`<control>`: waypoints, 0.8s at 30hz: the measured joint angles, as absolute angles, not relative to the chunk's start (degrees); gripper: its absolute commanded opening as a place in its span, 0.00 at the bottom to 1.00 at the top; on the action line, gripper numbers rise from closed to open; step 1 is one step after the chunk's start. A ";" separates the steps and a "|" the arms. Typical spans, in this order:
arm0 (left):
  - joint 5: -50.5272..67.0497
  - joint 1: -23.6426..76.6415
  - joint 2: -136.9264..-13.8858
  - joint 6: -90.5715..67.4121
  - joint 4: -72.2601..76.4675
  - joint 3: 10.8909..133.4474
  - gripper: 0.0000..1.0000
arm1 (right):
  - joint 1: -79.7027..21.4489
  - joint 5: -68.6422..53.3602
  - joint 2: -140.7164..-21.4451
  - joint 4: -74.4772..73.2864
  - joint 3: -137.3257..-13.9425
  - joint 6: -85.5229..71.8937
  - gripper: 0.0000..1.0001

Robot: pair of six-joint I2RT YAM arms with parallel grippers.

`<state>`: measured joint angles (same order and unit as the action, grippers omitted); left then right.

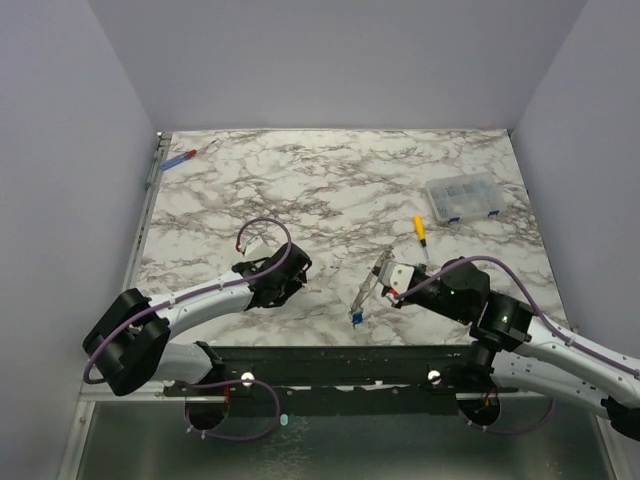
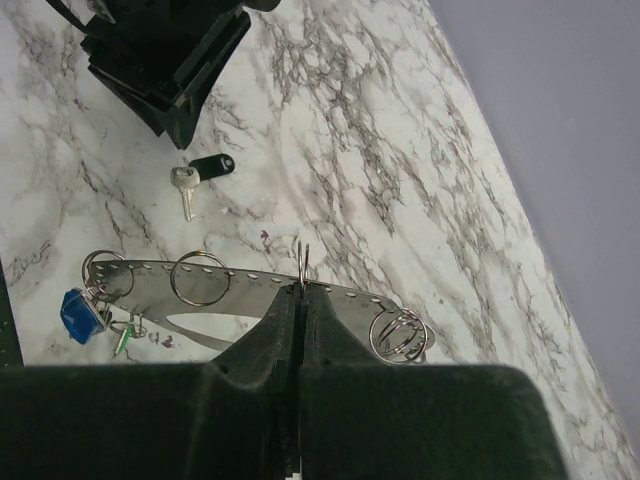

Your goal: Put the keys on the keyring

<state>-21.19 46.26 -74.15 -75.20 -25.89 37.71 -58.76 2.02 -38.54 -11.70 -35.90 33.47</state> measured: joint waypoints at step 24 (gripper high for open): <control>-22.57 47.00 -75.16 -99.79 -21.23 32.84 0.33 | -58.76 -0.75 -34.54 -11.64 -32.64 33.52 0.01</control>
<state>-22.57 47.00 -75.16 -99.79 -21.23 32.84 -58.76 -0.75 -34.54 -11.64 -32.64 33.52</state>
